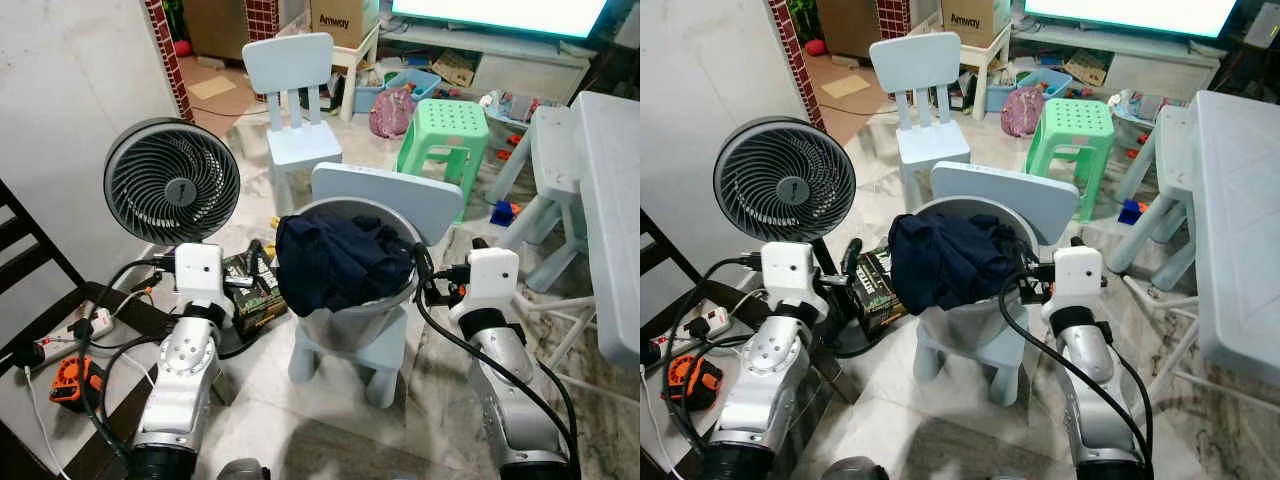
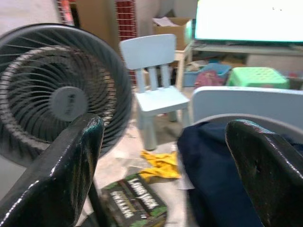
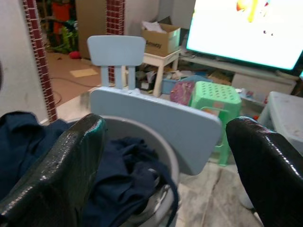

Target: Hang hanger

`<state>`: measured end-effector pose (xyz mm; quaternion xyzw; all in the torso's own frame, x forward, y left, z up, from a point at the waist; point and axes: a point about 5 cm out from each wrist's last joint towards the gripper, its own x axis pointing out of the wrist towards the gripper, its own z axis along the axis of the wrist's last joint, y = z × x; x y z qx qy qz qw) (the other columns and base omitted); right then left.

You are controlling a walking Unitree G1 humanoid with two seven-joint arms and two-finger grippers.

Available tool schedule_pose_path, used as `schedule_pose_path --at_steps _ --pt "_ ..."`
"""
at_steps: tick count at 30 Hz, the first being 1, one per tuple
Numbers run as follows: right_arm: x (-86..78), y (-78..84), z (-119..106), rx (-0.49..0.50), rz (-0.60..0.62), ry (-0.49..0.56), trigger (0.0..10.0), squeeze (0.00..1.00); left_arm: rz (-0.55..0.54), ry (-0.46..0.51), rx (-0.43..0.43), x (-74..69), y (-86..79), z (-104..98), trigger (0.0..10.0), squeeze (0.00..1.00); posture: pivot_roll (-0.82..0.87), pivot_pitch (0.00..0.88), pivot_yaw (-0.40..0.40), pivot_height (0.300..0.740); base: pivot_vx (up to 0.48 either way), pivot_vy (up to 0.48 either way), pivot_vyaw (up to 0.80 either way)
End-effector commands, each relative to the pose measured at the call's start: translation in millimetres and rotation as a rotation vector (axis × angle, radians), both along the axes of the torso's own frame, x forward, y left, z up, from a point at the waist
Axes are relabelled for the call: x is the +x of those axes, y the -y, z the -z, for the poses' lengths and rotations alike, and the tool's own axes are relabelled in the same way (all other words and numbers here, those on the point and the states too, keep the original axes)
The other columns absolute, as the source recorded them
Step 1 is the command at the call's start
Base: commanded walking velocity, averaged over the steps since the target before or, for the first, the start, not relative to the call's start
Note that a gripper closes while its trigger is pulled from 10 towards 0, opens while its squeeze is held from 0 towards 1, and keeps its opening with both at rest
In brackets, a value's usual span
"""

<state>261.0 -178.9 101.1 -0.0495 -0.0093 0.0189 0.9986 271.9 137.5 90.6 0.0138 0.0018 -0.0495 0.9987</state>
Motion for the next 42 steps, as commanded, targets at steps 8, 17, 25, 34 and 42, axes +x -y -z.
schedule_pose_path --at_steps 8,17,25,34,42 --pt "5.1 0.4 -6 -0.002 0.018 0.02 10.0 0.0 0.04 0.019 0.001 3.6 5.2 -6 10.0 0.0 -0.03 0.0 0.015 0.74 0.472 0.0 0.0" --pt "5.8 -1.6 -6 -0.01 0.014 0.026 10.0 0.0 0.049 0.017 -0.003 4.7 8.7 -7 10.0 0.0 -0.03 0.0 0.016 0.74 0.48 0.0 0.0" --pt "8.5 -2.8 -8 -0.013 0.011 0.031 10.0 0.0 0.026 -0.02 -0.003 5.9 10.6 -2 10.0 0.0 -0.03 0.0 0.013 0.74 0.23 0.0 0.0" --pt "8.0 -6.0 -6 -0.019 -0.006 0.022 10.0 0.0 -0.029 -0.077 0.007 3.9 8.8 6 10.0 0.0 -0.02 0.0 0.001 0.74 0.0 0.0 0.0" --pt "12.3 -10.5 -5 -0.027 -0.032 0.014 10.0 0.0 -0.079 -0.151 -0.018 1.3 1.8 15 10.0 0.0 -0.02 0.0 -0.012 0.74 0.0 0.0 0.0"
